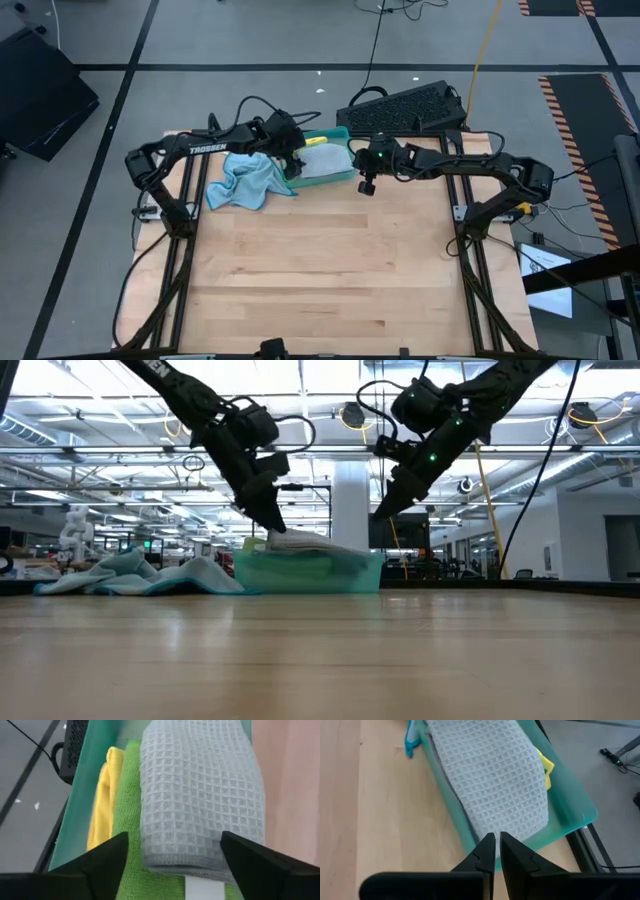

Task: Fold microfiber towels
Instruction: Stack the folded gray microfiber towel on top of the folded green microfiber towel into the green bin

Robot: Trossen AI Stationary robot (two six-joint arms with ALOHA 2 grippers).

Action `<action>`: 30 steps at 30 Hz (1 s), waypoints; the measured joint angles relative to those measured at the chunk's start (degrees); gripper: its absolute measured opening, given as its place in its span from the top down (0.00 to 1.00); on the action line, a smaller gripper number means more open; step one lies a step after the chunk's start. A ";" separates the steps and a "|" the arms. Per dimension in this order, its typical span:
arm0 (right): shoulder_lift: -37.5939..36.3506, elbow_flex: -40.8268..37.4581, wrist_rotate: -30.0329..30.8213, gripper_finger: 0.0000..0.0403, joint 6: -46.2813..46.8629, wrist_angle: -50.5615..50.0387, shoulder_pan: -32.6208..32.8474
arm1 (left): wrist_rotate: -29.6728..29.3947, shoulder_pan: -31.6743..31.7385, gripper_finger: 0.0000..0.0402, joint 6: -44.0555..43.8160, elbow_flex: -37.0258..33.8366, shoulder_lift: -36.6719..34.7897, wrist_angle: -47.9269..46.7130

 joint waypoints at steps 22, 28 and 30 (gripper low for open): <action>0.00 -5.55 -0.04 0.96 -0.01 9.41 -0.04 | -9.61 0.81 0.96 2.83 0.00 -7.74 -7.19; 0.00 -5.55 -0.10 0.96 1.83 17.31 0.34 | -5.03 1.17 0.84 0.06 -0.02 -6.17 -7.78; 0.24 -5.55 -0.08 0.96 3.23 20.89 0.82 | -5.01 0.88 0.78 -0.13 -0.02 -6.15 -7.63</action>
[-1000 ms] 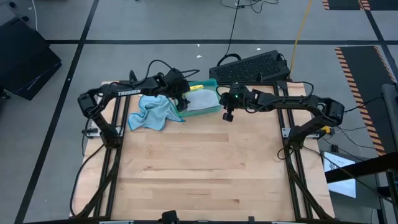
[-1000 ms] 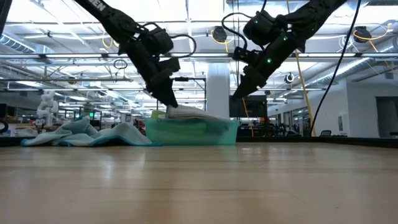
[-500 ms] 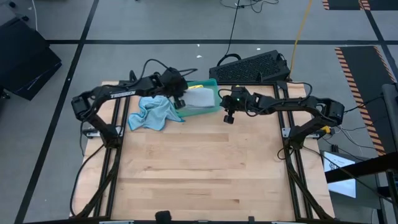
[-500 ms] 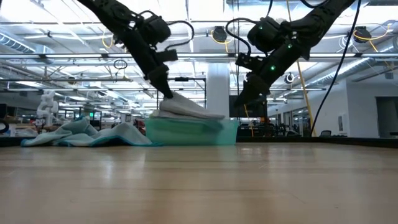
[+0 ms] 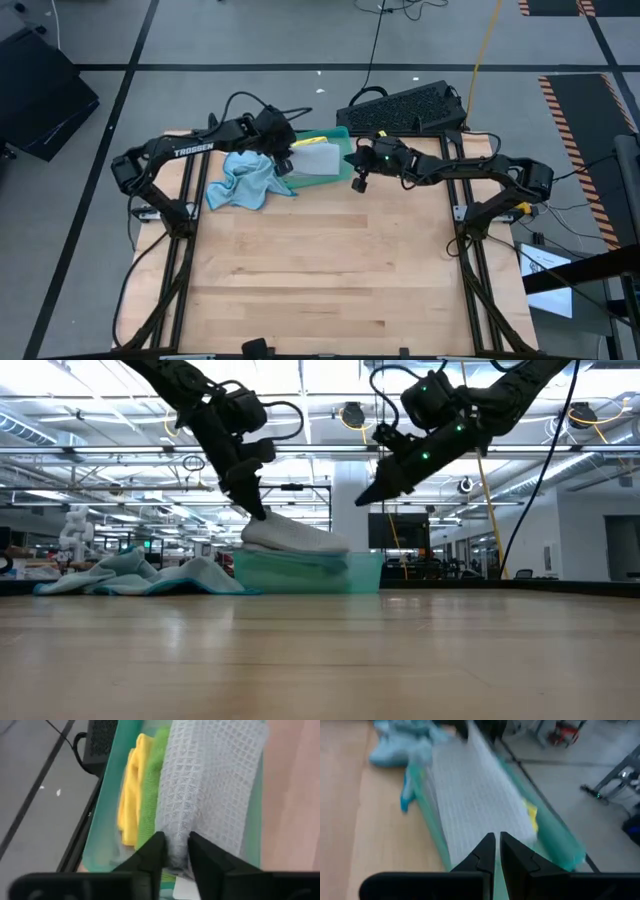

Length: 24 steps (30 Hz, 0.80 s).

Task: Fold microfiber towels
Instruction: Stack the folded gray microfiber towel on top of the folded green microfiber towel into the green bin, then fold the blue microfiber cloth

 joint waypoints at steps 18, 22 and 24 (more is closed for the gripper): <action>9.01 2.72 -7.42 0.96 1.04 9.86 -1.83 | -0.24 -5.20 0.68 3.40 -5.27 -3.34 18.65; 8.99 2.82 -7.59 0.96 -0.98 8.23 -2.42 | -2.73 -4.47 0.84 4.50 -7.66 0.46 23.69; 8.99 2.82 -7.48 0.96 -2.53 6.92 -3.28 | -3.64 -3.03 0.91 4.48 -7.93 2.62 23.95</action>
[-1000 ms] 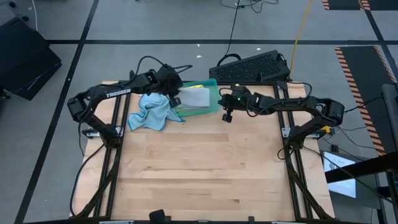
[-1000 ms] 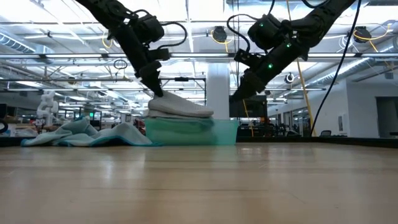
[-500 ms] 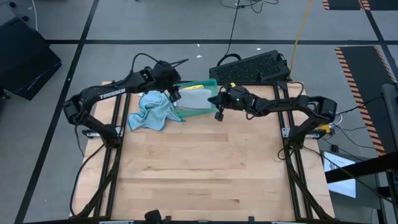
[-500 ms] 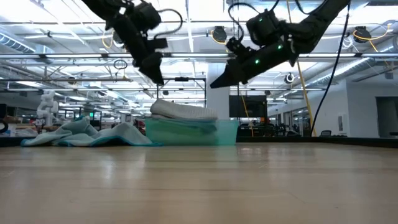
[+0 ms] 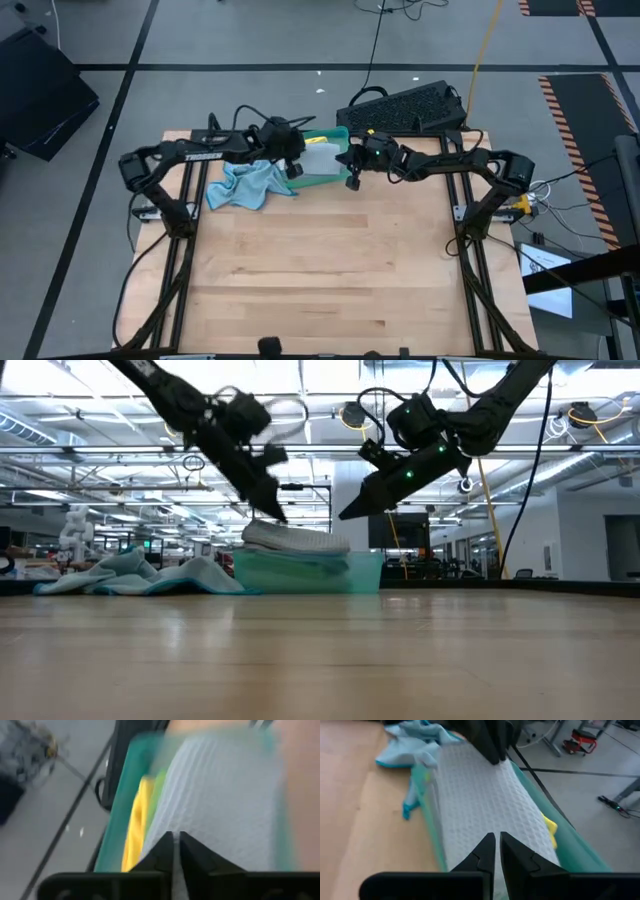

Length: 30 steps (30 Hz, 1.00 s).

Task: Fold microfiber towels
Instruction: Fold the blue microfiber cloth

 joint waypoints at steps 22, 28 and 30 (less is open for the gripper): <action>-2.24 -0.02 0.24 1.00 0.14 -12.32 0.62 | 2.57 4.62 0.95 -2.13 0.61 -3.37 2.42; -7.65 -0.67 0.31 1.00 3.68 -20.33 5.60 | 14.11 2.35 0.98 -0.92 0.71 -2.84 10.66; -9.42 -1.98 0.32 1.00 5.01 -20.14 7.54 | 14.23 1.02 0.99 -0.12 0.75 -0.66 13.86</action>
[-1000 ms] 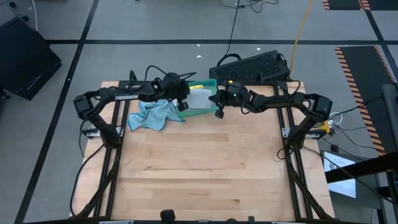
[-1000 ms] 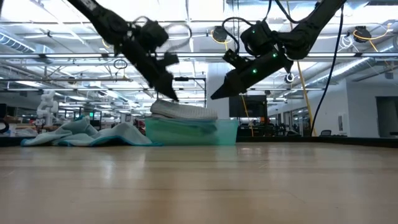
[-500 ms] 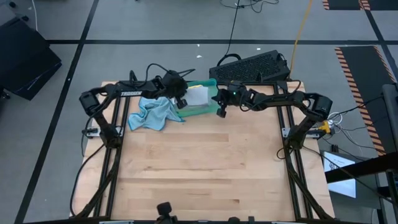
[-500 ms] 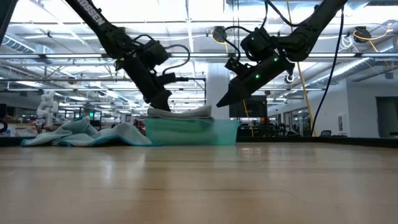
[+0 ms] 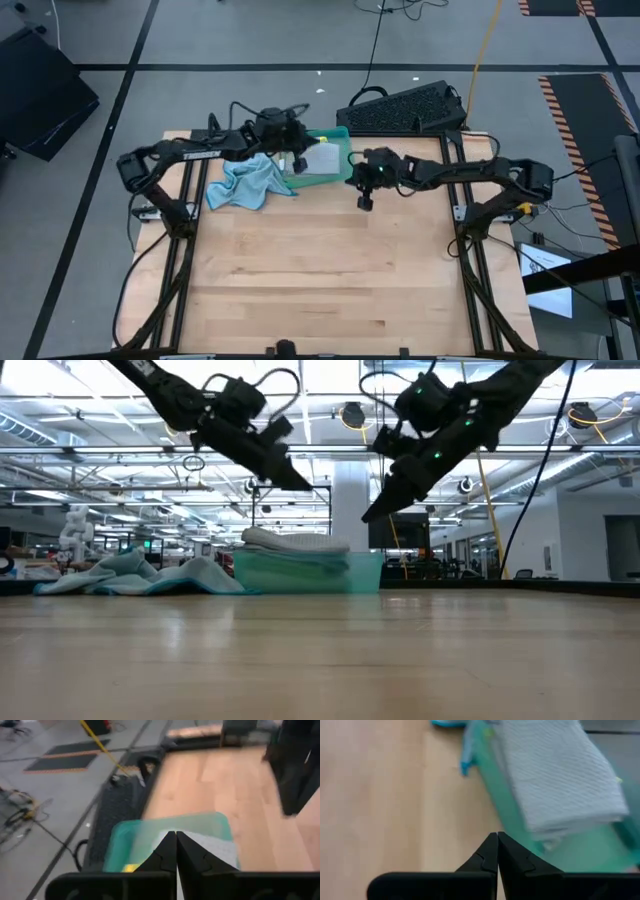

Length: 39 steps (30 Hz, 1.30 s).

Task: Fold microfiber towels
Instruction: Fold the blue microfiber cloth

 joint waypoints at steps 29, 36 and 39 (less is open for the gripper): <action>-14.79 -17.87 12.09 1.00 2.66 16.64 7.76 | 5.37 4.36 0.99 -1.66 9.61 19.81 -10.54; -14.79 -17.87 11.96 1.00 2.21 16.50 7.75 | 4.68 4.36 0.99 -0.91 9.57 11.80 -14.04; -14.79 -17.87 11.90 1.00 2.24 16.23 7.75 | 2.98 4.40 0.99 -0.32 9.33 9.06 -18.20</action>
